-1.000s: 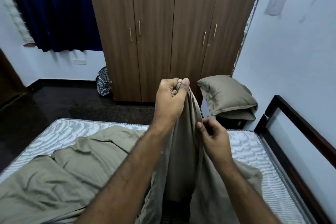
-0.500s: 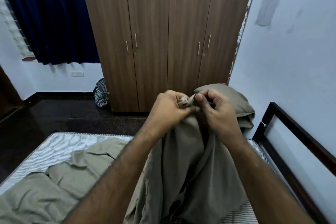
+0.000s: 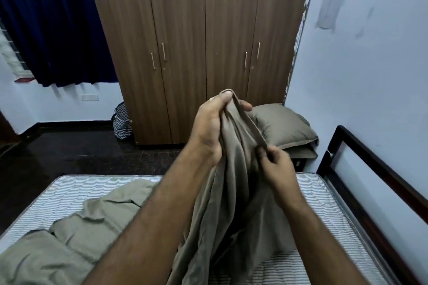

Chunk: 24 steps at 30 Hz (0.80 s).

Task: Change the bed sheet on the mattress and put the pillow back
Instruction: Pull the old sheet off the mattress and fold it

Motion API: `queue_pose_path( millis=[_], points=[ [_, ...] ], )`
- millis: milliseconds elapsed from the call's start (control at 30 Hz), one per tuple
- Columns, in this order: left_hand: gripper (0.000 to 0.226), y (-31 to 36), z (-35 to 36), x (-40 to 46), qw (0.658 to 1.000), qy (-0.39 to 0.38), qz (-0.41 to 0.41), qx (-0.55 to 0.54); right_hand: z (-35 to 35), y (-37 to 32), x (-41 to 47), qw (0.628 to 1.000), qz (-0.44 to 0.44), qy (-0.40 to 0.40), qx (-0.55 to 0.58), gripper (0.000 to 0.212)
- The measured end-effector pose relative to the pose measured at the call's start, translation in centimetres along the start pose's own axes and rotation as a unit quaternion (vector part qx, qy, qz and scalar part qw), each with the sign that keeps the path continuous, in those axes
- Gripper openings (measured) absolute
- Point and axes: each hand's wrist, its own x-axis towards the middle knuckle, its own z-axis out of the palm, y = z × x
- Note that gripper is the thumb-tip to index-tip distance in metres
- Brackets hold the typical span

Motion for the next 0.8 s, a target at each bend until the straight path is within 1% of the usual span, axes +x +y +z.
queue_pose_path(
  millis=[33,67,100,133,167,200,233,267,300,333,367,433,500,533,567,600,667,700,767,800],
  points=[
    [0.027,0.1,-0.2,-0.1,0.997,-0.044,-0.037,-0.059,-0.8,-0.7,0.2,1.0,-0.009,0.014,0.016,0.034],
    [0.028,0.0,-0.4,0.2,0.992,-0.071,-0.058,-0.082,-1.6,-1.6,0.4,0.999,-0.026,0.024,0.022,0.039],
    [0.025,-0.3,-0.6,0.5,0.993,-0.088,-0.058,-0.057,-2.2,-2.6,0.7,0.998,-0.048,0.028,0.02,0.042],
    [0.021,-0.6,-0.6,0.8,0.995,-0.093,-0.045,0.017,-2.8,-3.7,0.9,0.997,-0.065,0.032,0.01,0.044],
    [0.017,-0.8,-0.6,1.0,0.987,-0.093,-0.018,0.132,-3.4,-4.7,1.2,0.997,-0.077,0.027,0.016,0.044],
    [0.019,-1.1,-0.8,1.2,0.958,-0.097,0.017,0.27,-3.7,-5.5,1.4,0.996,-0.087,0.009,0.036,0.042],
    [0.025,-1.4,-0.9,1.3,0.906,-0.106,0.055,0.406,-4.0,-6.3,1.5,0.994,-0.087,-0.02,0.071,0.037],
    [0.034,-1.7,-1.1,1.4,0.846,-0.119,0.079,0.514,-4.2,-6.9,1.6,0.991,-0.079,-0.052,0.098,0.03],
    [0.041,-2.0,-1.4,1.5,0.806,-0.127,0.084,0.572,-4.2,-7.5,1.5,0.987,-0.072,-0.086,0.117,0.024],
    [0.043,-2.2,-1.6,1.5,0.805,-0.127,0.074,0.574,-4.3,-7.8,1.5,0.984,-0.077,-0.108,0.117,0.023],
    [0.043,-2.4,-1.9,1.5,0.82,-0.12,0.064,0.556,-4.3,-8.2,1.4,0.983,-0.08,-0.12,0.117,0.026],
    [0.041,-2.6,-2.0,1.6,0.847,-0.074,0.074,0.521,-4.6,-8.2,1.3,0.981,-0.086,-0.116,0.127,0.025],
    [0.039,-2.6,-2.0,1.5,0.856,0.0,0.13,0.5,-4.8,-7.3,1.2,0.983,-0.081,-0.101,0.132,0.014],
    [0.038,-2.6,-2.0,1.4,0.866,0.038,0.158,0.474,-4.7,-6.6,1.1,0.984,-0.072,-0.101,0.126,0.009],
    [0.037,-2.6,-1.9,1.3,0.884,0.064,0.172,0.429,-4.6,-5.7,0.9,0.986,-0.057,-0.098,0.123,0.007],
    [0.036,-2.4,-1.8,1.2,0.907,0.075,0.177,0.374,-4.1,-4.5,0.7,0.987,-0.042,-0.09,0.125,0.007],
    [0.031,-2.1,-1.2,1.1,0.954,0.052,0.143,0.26,-3.4,-2.6,0.2,0.99,-0.015,-0.053,0.131,0.007],
    [0.029,-2.1,-1.0,1.2,0.97,0.035,0.115,0.211,-3.1,-2.0,-0.1,0.99,-0.001,-0.032,0.135,0.009],
    [0.026,-2.1,-1.2,1.1,0.99,0.004,0.061,0.128,-2.6,-1.6,-0.5,0.989,0.02,-0.007,0.145,0.014],
    [0.029,-2.3,-1.5,1.2,0.995,-0.011,0.036,0.097,-2.5,-1.6,-0.6,0.99,0.019,-0.004,0.14,0.017]
  ],
)
